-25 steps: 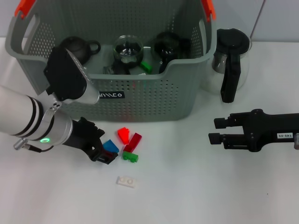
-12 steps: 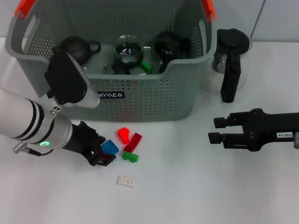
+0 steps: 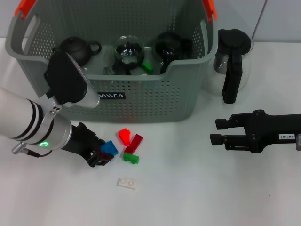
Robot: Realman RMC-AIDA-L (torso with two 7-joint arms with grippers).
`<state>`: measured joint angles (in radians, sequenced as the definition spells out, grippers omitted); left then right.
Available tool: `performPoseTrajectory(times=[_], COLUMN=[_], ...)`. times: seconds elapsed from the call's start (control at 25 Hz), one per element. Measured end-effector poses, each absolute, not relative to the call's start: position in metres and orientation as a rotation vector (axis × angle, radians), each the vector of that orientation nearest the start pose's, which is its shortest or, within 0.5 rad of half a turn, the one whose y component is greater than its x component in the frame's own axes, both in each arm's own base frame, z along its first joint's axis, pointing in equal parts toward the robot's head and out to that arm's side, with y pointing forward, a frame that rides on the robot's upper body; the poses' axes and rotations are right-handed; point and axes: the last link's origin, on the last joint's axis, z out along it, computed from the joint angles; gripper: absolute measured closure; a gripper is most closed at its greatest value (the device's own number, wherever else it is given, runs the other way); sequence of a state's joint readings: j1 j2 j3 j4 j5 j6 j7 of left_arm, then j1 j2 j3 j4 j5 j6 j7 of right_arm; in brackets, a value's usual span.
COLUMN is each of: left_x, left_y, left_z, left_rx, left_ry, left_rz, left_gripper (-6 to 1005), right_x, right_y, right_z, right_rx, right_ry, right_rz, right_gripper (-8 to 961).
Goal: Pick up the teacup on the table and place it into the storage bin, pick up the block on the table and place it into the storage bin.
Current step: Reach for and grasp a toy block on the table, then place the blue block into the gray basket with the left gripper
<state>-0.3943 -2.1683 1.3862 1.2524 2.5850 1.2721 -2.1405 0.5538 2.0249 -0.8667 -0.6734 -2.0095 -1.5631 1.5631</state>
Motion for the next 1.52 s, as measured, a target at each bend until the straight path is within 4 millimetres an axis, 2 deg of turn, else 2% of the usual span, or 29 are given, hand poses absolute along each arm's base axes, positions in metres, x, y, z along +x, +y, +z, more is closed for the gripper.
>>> performPoseTrajectory(times=[0.08,0.24,0.44,0.52,0.64,0.72,0.8,0.96,1.04,1.12,1.28,1.52], left_x=[-0.240,-0.223,-0.194,-0.179,-0.164,-0.157,-0.151,-0.143,-0.144,-0.149,-0.161,-0.170], left_y=[0.330,0.327,0.324,0.322,0.327,0.337,0.356,0.401,0.422,0.441,0.459,0.458], left_z=[-0.038,-0.012,0.050,0.081,0.113,0.132,0.140,0.135,0.125,0.106,0.069,0.036], left_rx=[-2.673,-2.737,-2.829,-2.866,-2.837,-2.758,-2.666,-2.530,-2.489,-2.461,-2.439,-2.448], left_ry=[-0.646,-0.659,-0.640,-0.590,-0.532,-0.528,-0.543,-0.650,-0.709,-0.755,-0.757,-0.674], left_rz=[0.412,0.287,-0.059,-0.290,-0.571,-0.706,-0.743,-0.724,-0.668,-0.561,-0.315,-0.050], left_gripper=[603,602,601,600,599,599,598,597,596,596,595,593], right_x=[0.256,0.256,0.256,0.256,0.256,0.256,0.255,0.254,0.254,0.254,0.253,0.253], right_y=[0.333,0.332,0.332,0.332,0.332,0.332,0.332,0.332,0.332,0.332,0.332,0.332], right_z=[-0.001,-0.002,-0.002,-0.002,-0.002,-0.002,-0.003,-0.004,-0.004,-0.004,-0.004,-0.003], right_rx=[-2.873,-2.875,-2.875,-2.876,-2.877,-2.879,-2.880,-2.883,-2.884,-2.885,-2.884,-2.886], right_ry=[0.751,0.752,0.754,0.755,0.754,0.753,0.751,0.748,0.747,0.748,0.751,0.749], right_rz=[0.536,0.537,0.537,0.537,0.538,0.539,0.540,0.537,0.538,0.539,0.545,0.546], right_gripper=[369,369,369,369,369,369,369,369,369,369,369,369])
